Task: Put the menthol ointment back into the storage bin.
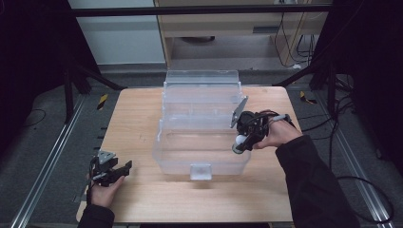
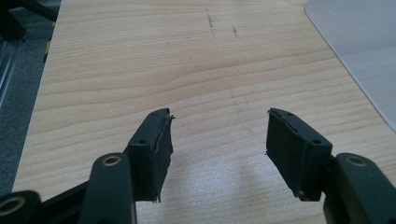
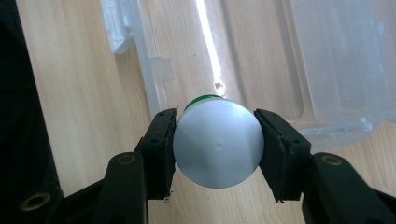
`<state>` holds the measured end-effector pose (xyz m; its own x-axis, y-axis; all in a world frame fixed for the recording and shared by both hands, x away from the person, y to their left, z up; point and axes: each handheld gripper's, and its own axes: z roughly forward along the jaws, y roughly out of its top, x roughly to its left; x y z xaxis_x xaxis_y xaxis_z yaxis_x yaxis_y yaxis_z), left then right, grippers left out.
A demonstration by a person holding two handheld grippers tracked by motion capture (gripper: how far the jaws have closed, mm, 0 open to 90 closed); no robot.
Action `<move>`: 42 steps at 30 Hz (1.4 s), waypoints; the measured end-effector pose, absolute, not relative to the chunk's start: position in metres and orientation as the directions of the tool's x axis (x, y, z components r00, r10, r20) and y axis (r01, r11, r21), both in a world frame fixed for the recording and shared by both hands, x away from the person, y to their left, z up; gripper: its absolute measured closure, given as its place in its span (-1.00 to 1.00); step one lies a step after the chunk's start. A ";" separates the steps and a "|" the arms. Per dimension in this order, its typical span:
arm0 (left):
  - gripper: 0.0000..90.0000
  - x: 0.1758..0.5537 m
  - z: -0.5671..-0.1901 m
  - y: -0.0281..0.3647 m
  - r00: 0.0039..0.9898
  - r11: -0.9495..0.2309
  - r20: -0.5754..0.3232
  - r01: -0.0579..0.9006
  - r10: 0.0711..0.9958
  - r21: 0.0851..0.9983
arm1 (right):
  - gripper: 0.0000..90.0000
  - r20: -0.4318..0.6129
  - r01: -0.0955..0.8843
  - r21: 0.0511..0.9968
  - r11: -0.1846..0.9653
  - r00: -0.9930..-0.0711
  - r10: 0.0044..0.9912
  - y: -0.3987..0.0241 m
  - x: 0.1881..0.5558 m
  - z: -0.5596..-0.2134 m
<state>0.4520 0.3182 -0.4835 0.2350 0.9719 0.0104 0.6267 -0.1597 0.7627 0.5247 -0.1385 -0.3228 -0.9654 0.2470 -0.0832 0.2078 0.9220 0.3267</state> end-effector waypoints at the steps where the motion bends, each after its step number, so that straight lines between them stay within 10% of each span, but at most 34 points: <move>1: -0.11 0.452 -0.484 0.318 0.234 -0.158 0.010 0.626 0.972 0.763 | 0.12 -0.080 0.215 0.324 0.921 -0.964 0.253 -0.138 0.525 -0.324; 42: -0.11 0.453 -0.484 0.319 0.232 -0.159 0.011 0.628 0.973 0.762 | 0.12 -0.037 0.236 0.232 0.944 -0.967 0.251 -0.141 0.542 -0.387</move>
